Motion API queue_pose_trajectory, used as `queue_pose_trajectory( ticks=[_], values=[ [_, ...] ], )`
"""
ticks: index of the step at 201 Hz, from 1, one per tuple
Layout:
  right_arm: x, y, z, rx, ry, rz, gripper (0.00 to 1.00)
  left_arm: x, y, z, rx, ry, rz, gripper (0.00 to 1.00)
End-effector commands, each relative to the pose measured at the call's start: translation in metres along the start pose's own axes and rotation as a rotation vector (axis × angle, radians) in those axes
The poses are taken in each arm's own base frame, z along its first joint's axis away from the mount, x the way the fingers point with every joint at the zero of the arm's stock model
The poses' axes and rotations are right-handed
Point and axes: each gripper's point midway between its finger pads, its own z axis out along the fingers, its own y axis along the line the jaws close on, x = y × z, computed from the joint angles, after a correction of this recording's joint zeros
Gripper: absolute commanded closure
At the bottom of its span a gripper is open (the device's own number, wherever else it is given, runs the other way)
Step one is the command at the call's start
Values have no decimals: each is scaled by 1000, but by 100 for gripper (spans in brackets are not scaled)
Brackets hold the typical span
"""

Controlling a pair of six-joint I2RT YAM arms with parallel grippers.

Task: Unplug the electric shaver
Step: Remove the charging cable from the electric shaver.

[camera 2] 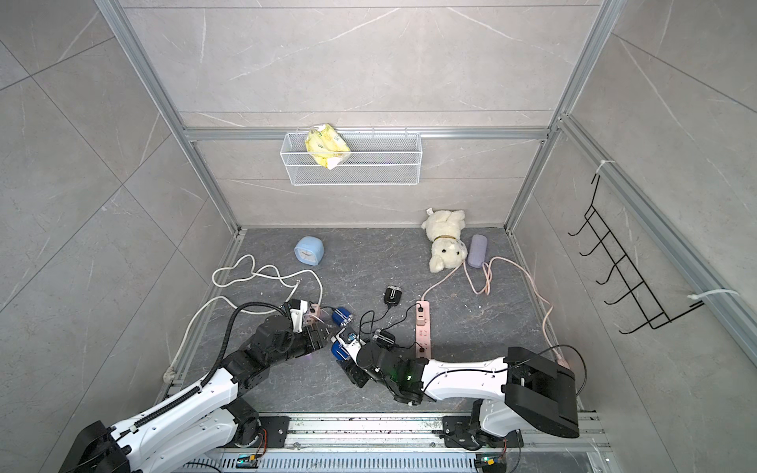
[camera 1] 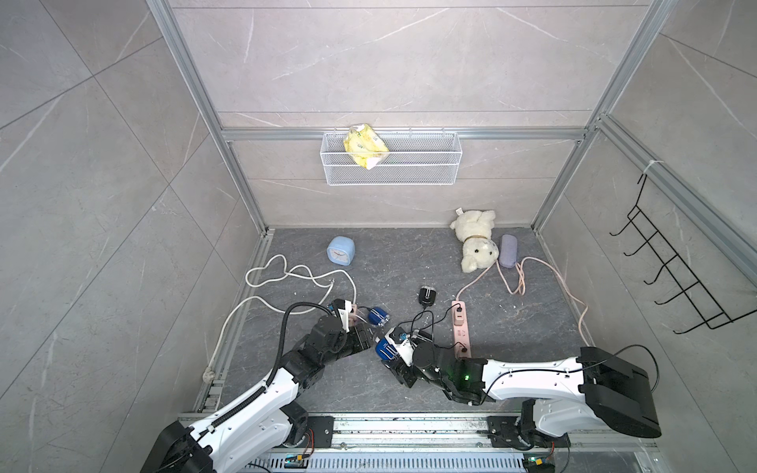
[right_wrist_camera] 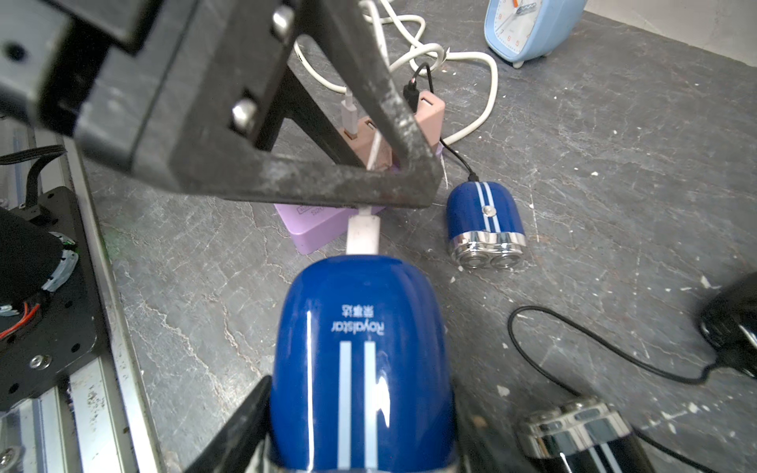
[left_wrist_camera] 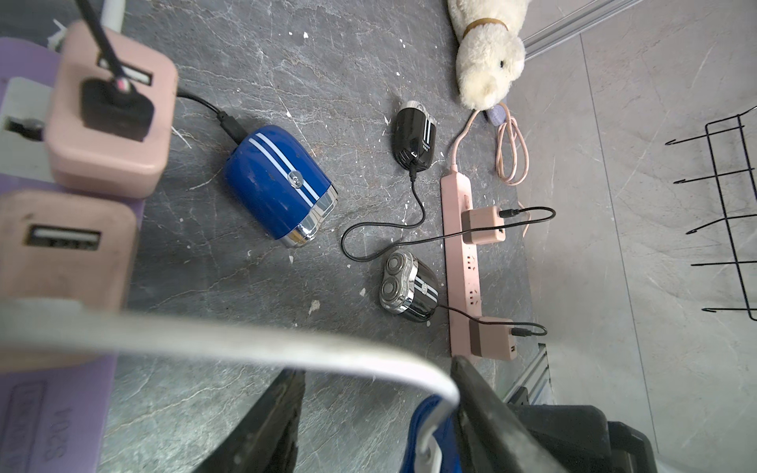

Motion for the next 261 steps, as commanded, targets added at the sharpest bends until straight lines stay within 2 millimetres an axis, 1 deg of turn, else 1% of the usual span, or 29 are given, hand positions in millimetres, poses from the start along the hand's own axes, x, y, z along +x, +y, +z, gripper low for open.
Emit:
queue_pose_trajectory(
  ticks=[1,32,68,107,124,138,171,195,205,261],
  values=[
    [-11,7,-1,-27,-46,26,63,-8,-14,-1,60,-32,-7,43],
    [-11,9,-1,-32,-48,28,63,-7,-14,-1,73,-37,-17,49],
    [-10,8,0,-24,-52,30,63,-6,-13,0,83,-42,-31,51],
    [-9,11,3,-38,-58,37,63,-4,-13,0,88,-38,-39,58],
    [-8,12,5,-40,-53,35,63,-5,-13,-1,92,-41,-37,64],
    [-7,12,6,-40,-51,36,63,-5,-14,-2,96,-45,-36,71],
    [-9,11,4,-34,-59,40,63,-6,-15,-5,109,-60,-35,79],
    [-9,10,4,-33,-63,43,63,-6,-16,-6,117,-67,-34,91],
    [-8,10,4,-34,-64,43,63,-7,-16,-7,120,-71,-33,100],
    [-5,14,6,-52,-60,40,63,-9,-18,-7,136,-89,-31,100]
  ],
)
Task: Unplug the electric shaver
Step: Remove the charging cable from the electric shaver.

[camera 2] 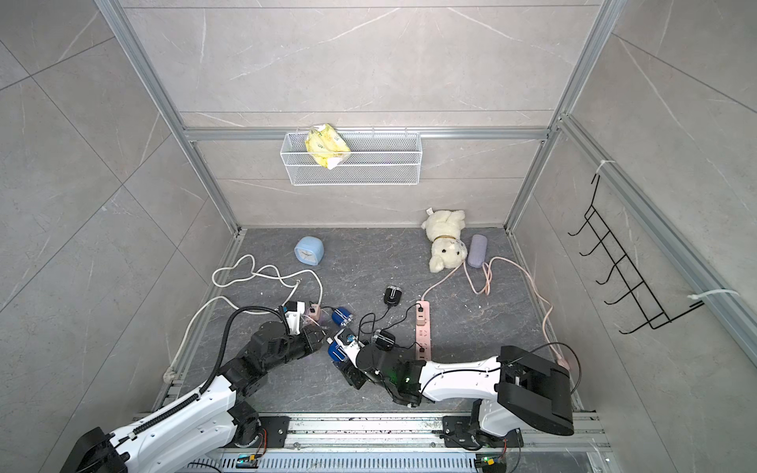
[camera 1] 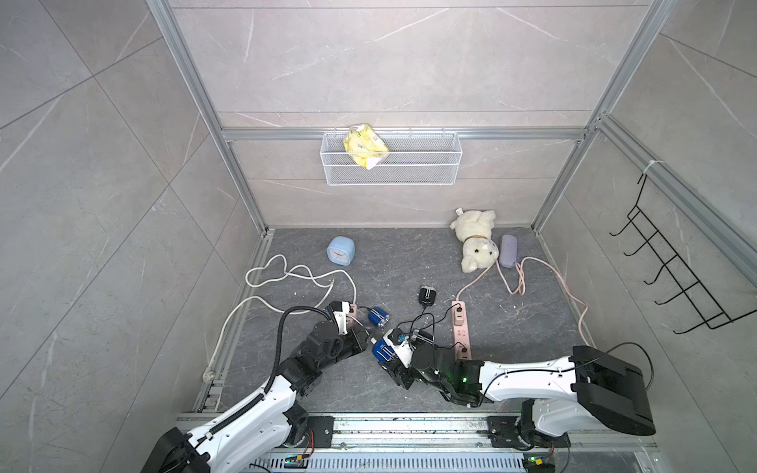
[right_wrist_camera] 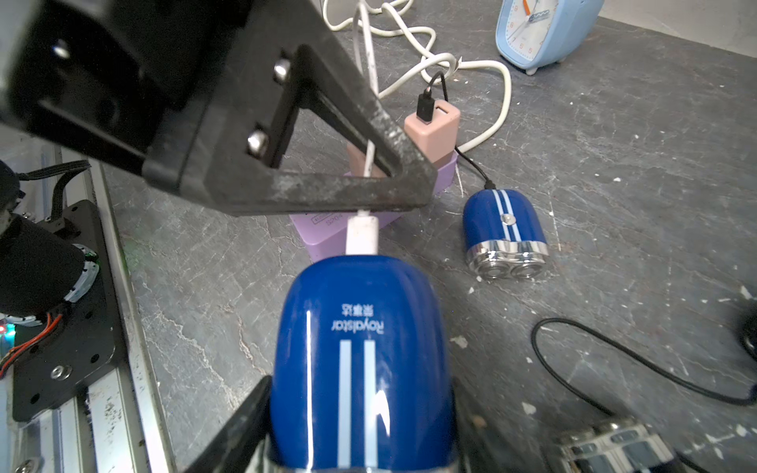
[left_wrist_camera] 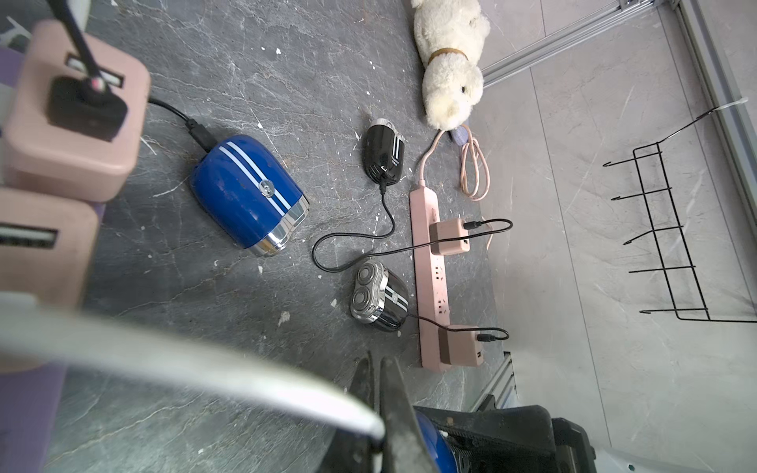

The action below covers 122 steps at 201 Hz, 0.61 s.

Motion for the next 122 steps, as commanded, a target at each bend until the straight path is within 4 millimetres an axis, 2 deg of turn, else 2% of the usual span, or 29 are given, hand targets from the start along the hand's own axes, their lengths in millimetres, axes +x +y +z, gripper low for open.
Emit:
queue_pose_trajectory(
  ticks=[1,29,122],
  values=[
    [-5,6,1,-24,-29,18,63,-6,-10,-2,43,-29,10,100],
    [-3,7,1,-32,-23,14,63,-9,-12,-3,48,-46,19,100],
    [30,9,-2,-49,53,14,64,-14,-7,-8,11,-76,50,100]
  ],
)
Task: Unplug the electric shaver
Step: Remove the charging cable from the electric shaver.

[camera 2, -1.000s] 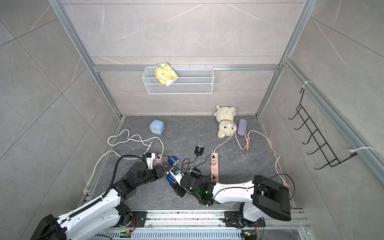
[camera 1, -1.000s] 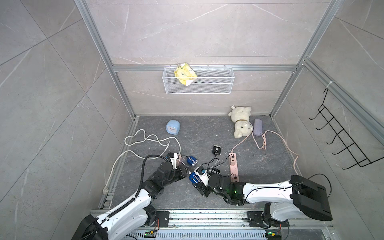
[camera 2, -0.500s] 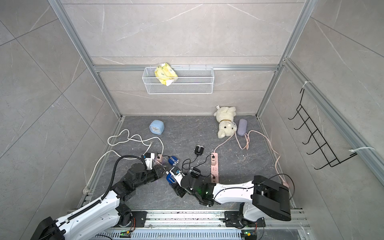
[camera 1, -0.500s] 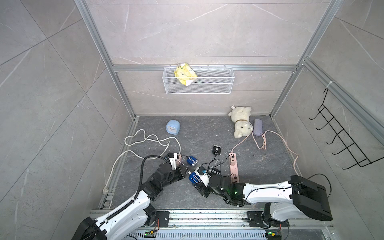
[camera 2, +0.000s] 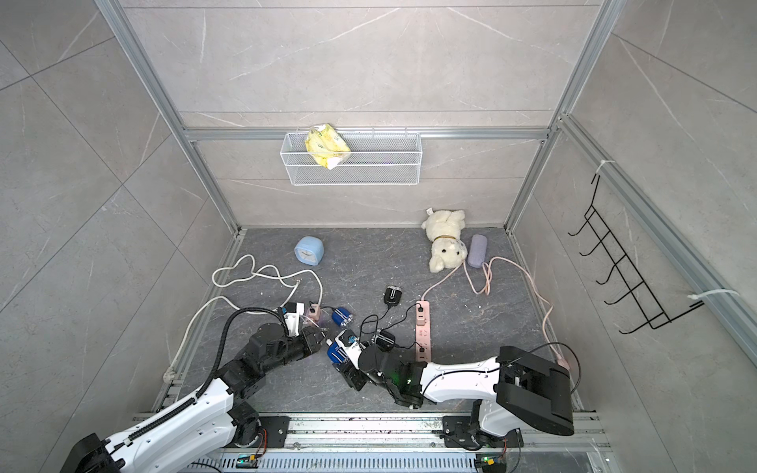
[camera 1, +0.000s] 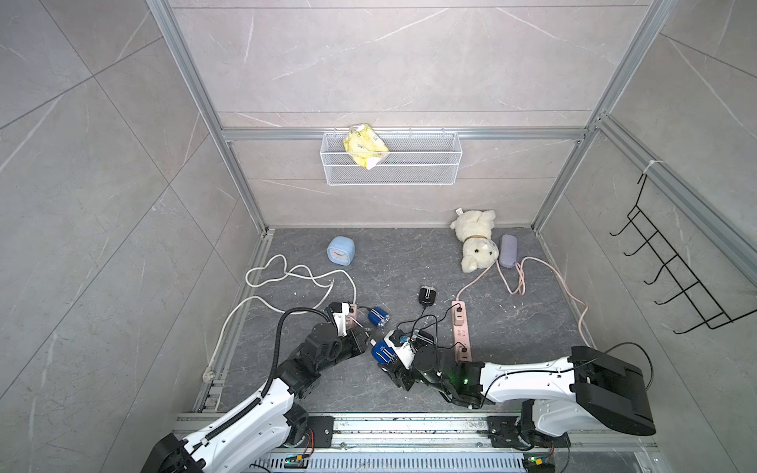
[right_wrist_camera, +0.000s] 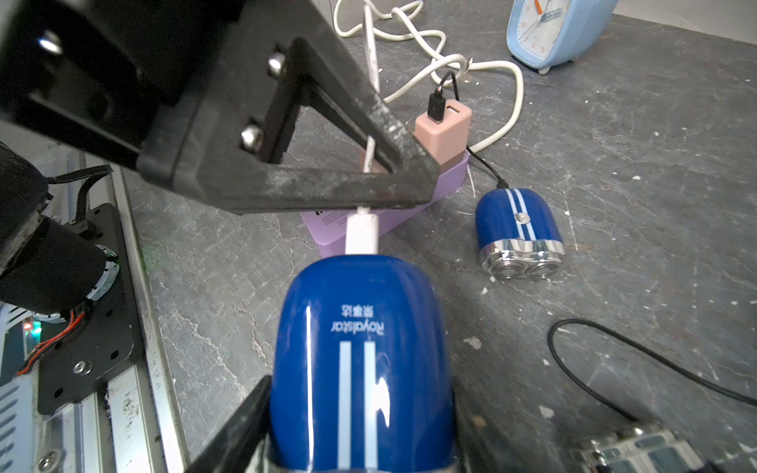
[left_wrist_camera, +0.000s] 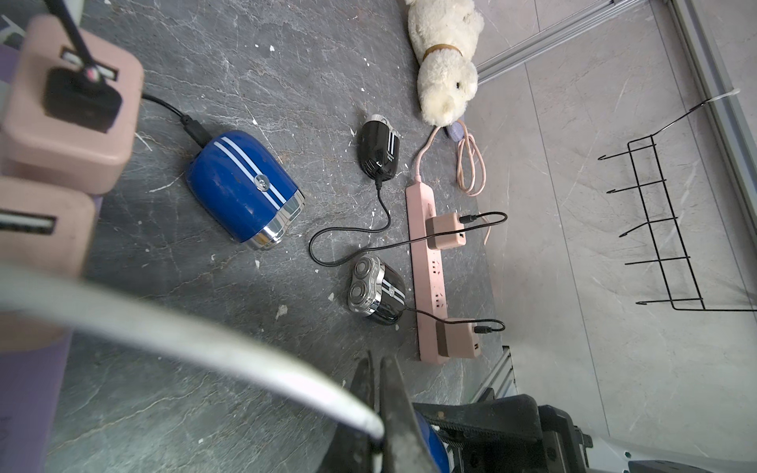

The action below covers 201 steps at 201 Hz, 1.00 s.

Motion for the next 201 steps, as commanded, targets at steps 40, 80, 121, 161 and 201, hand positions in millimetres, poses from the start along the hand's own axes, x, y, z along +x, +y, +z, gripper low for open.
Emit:
queue_pose_trajectory(
  ticks=[40,80,121,161,201],
  values=[
    [33,4,-7,-12,79,-11,65,-17,-7,-4,9,-81,43,100],
    [39,7,-9,-16,96,-23,66,-18,-7,-4,7,-87,46,100],
    [48,8,-13,-11,121,-26,66,-20,-5,-5,-7,-93,54,100],
    [33,-3,-19,85,137,-37,66,-18,-5,-3,-18,-71,64,100],
    [-26,-20,-20,255,192,-189,65,-11,-1,4,-43,-18,67,100]
  ],
)
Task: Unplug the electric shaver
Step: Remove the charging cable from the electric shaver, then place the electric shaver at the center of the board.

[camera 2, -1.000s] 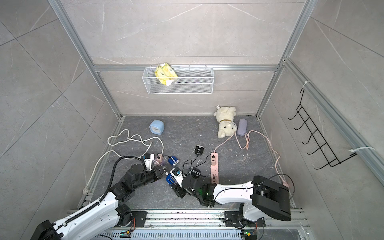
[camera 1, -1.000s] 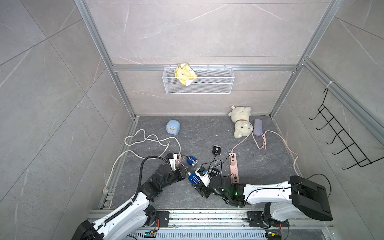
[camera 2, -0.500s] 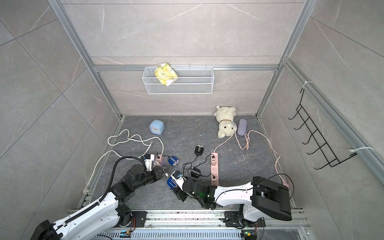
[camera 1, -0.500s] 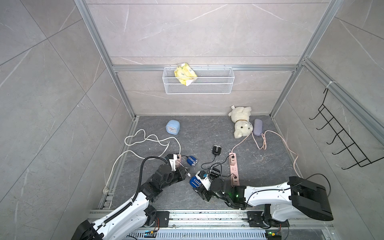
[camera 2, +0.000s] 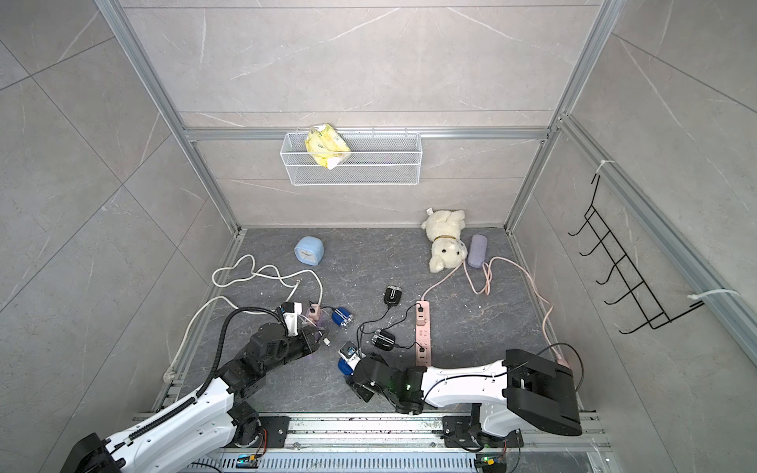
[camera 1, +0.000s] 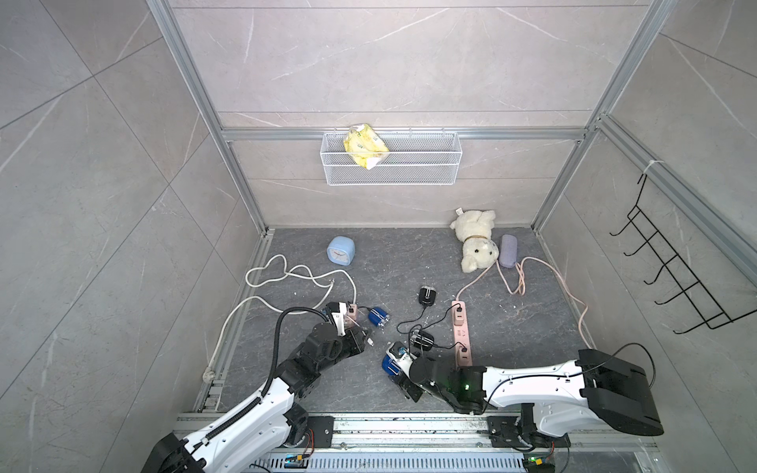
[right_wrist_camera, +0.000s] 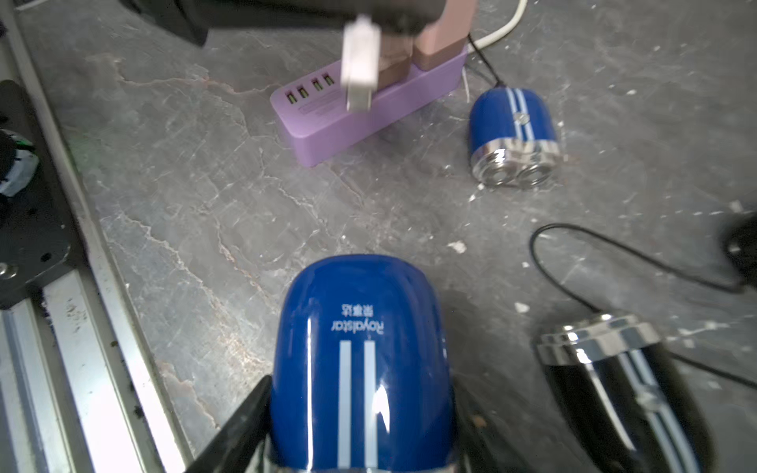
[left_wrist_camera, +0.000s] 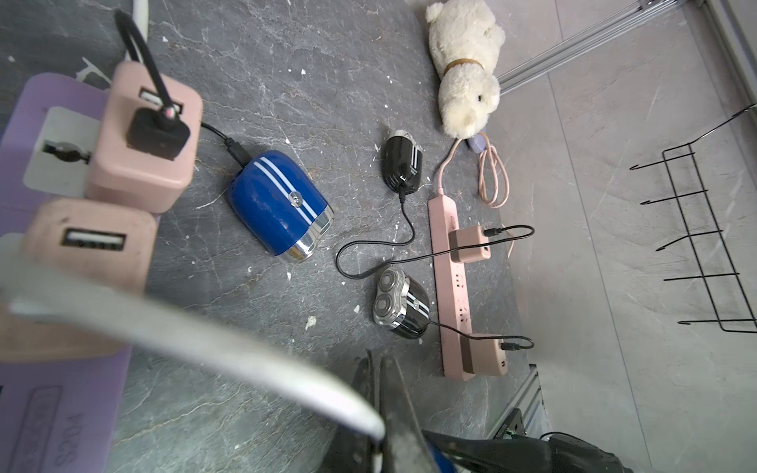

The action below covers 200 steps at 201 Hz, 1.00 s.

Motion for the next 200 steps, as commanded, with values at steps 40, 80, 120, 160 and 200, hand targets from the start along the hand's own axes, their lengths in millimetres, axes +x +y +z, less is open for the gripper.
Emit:
queue_pose_trajectory(
  ticks=[40,80,120,160,200],
  values=[
    [-86,-68,-4,226,21,-23,65,-6,-20,3,39,32,53,100],
    [-108,-116,24,216,84,95,64,-4,-20,2,44,39,54,100],
    [-117,-152,63,186,145,227,64,-2,-24,2,57,52,64,100],
    [-109,-176,96,179,207,287,64,-2,-28,1,58,73,83,100],
    [-94,-189,125,163,248,334,64,-2,-29,3,50,82,86,100]
  ],
)
